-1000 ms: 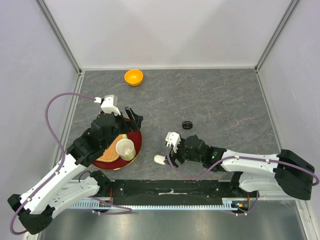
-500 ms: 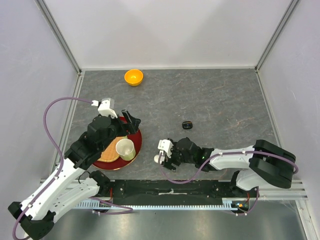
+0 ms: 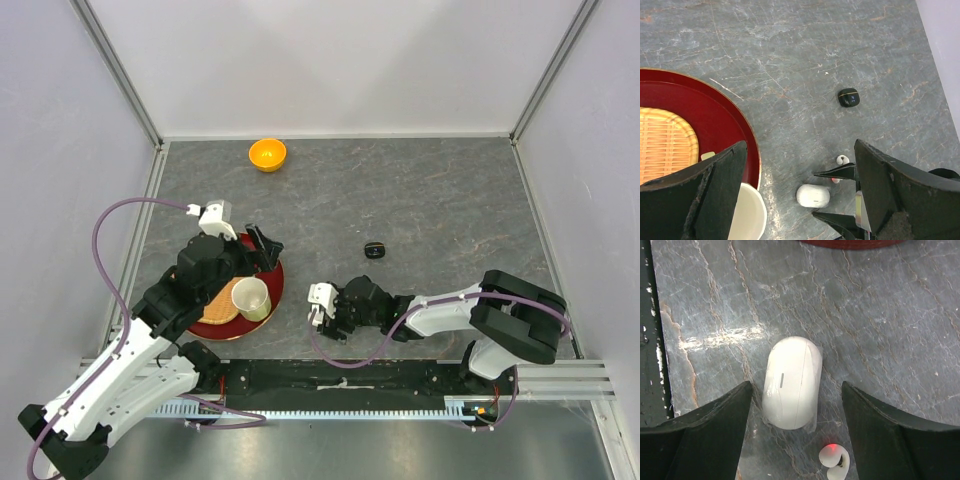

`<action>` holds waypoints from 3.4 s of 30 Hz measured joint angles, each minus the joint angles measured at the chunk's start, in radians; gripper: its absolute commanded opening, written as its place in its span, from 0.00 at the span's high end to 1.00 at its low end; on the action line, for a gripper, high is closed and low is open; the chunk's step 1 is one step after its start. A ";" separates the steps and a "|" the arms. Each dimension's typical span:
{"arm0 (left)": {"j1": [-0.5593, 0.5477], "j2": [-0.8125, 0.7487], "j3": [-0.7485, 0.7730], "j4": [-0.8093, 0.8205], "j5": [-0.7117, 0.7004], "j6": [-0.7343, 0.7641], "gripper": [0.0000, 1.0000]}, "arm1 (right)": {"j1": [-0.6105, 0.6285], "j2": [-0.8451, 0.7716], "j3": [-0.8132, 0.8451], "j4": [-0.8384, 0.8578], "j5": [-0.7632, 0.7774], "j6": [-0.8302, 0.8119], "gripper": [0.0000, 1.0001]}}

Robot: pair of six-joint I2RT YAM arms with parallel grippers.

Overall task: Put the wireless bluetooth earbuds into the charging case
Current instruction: Pick up the charging case at the center of the board.

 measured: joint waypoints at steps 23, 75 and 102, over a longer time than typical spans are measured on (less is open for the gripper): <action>0.002 -0.036 -0.004 0.006 0.019 0.000 0.02 | 0.002 0.011 0.050 -0.108 -0.042 0.054 0.63; -0.057 0.331 0.027 0.470 0.766 -0.068 0.21 | 0.011 -0.694 0.105 -0.310 0.275 -0.078 1.00; -0.111 0.397 0.047 0.460 0.745 -0.069 0.98 | 0.013 -0.706 0.099 -0.295 0.337 -0.025 0.02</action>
